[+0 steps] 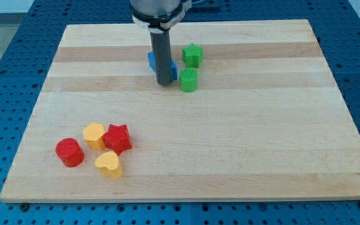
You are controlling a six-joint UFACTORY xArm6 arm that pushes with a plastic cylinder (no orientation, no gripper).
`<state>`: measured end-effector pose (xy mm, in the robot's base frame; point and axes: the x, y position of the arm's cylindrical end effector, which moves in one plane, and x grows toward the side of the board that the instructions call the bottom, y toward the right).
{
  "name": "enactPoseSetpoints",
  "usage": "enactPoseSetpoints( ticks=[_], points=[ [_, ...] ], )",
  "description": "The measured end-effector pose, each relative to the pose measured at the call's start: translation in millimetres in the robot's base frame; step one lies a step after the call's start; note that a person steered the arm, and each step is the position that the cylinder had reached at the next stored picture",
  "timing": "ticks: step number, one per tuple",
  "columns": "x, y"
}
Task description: Place the blue triangle in between the green star and green circle
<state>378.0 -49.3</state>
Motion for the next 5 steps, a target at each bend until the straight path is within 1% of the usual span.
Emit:
enactPoseSetpoints(
  ticks=[3,4,5],
  points=[
    [1.4,-1.5],
    [15.6,-28.6],
    [15.5,-66.7]
  ],
)
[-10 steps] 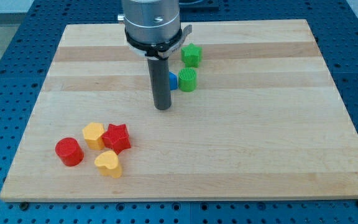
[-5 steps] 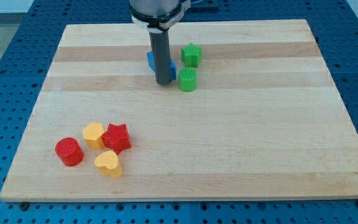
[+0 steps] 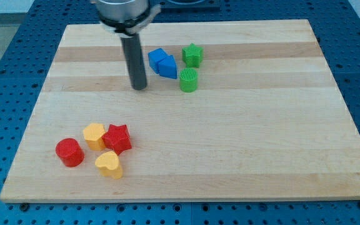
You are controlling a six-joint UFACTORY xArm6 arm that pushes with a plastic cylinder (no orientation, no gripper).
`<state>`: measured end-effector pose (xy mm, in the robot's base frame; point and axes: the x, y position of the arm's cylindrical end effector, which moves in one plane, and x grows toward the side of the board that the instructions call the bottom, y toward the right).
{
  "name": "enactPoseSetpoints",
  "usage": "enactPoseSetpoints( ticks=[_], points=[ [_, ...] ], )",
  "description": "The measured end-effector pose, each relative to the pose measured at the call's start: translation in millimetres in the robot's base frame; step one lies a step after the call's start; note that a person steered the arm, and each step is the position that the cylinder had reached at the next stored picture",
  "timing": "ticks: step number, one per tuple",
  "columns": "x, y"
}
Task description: Place the blue triangle in between the green star and green circle
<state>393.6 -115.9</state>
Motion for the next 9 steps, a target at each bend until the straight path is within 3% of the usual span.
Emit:
enactPoseSetpoints(
  ticks=[2,6,9],
  points=[
    [-29.8,-24.3],
    [-47.9,88.2],
    [-48.1,99.9]
  ],
)
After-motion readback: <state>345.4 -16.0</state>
